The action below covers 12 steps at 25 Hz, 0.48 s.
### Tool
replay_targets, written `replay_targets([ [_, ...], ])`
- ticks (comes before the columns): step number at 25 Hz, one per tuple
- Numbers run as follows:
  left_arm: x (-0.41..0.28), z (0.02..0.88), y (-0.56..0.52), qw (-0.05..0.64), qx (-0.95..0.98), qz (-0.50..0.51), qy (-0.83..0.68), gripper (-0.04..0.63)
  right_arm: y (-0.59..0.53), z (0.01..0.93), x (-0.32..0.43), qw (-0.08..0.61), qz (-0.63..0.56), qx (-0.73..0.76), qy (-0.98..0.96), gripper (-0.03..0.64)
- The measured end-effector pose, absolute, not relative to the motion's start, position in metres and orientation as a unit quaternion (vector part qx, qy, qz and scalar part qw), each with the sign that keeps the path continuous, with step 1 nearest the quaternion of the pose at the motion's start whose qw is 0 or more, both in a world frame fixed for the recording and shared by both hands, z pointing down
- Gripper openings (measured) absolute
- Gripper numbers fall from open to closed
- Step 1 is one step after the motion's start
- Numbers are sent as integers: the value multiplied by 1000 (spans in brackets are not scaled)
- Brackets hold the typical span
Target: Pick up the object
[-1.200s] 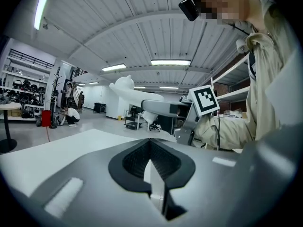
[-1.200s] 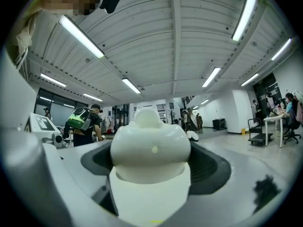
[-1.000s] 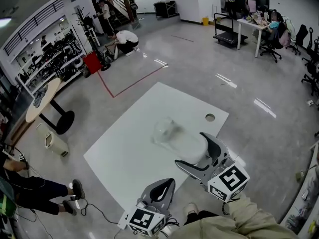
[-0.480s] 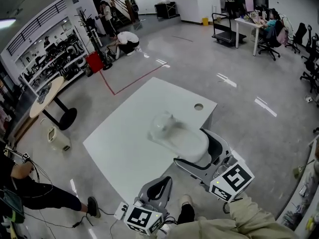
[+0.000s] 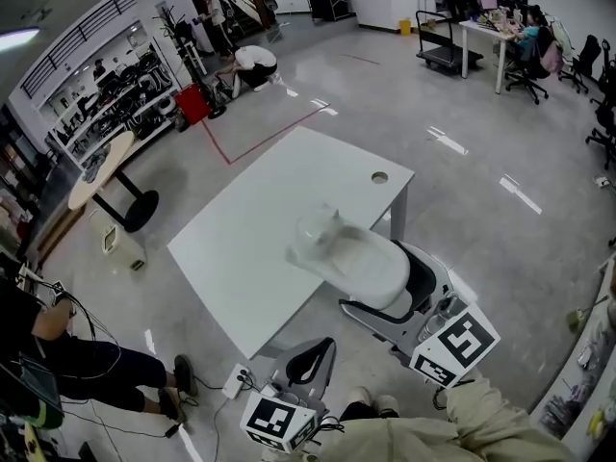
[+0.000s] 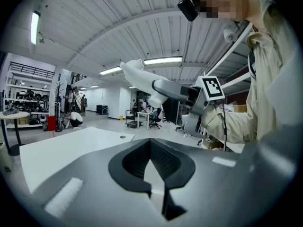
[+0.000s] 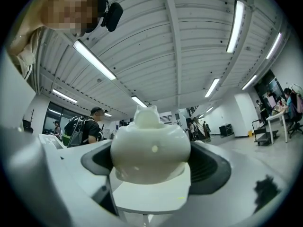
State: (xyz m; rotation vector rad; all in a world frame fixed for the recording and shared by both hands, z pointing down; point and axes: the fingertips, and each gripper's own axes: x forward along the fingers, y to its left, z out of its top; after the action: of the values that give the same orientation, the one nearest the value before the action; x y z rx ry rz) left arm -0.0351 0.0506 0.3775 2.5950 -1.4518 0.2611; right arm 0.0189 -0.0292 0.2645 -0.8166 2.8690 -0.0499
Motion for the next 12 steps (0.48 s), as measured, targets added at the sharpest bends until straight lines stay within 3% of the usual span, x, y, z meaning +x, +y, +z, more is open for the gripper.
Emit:
replay_targets([
  [12, -64, 363, 77, 70, 859, 80, -500, 6, -3, 254, -1, 90, -38, -274, 957, 469],
])
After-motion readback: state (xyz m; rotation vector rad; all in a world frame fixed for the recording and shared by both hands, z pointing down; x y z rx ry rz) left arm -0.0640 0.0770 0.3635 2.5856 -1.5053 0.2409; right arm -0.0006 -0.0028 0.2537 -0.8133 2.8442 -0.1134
